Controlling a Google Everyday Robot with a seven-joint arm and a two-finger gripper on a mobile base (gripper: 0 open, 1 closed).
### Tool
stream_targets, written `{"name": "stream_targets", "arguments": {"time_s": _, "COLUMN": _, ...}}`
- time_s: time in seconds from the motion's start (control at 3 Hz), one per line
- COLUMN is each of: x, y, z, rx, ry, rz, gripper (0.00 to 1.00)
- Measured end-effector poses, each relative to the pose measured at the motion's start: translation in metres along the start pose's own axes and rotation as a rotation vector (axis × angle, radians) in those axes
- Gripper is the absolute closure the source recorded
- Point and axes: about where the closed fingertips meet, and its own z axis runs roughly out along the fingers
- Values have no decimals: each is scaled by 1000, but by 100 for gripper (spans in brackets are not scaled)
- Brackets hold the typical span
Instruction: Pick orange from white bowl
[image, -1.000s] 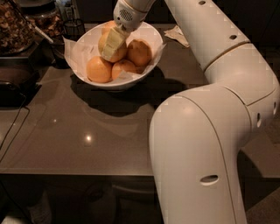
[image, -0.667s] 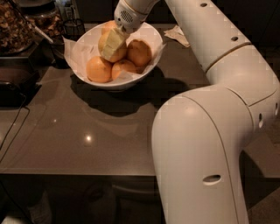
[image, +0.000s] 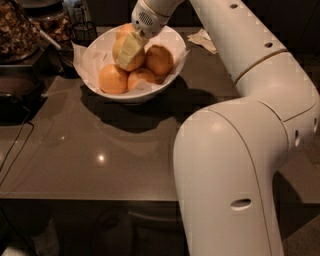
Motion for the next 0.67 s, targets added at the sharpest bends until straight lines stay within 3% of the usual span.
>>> {"name": "stream_targets", "arguments": {"time_s": 0.67, "x": -10, "y": 38, "z": -42, "rx": -17, "ry": -152, "rz": -40, "gripper": 100}}
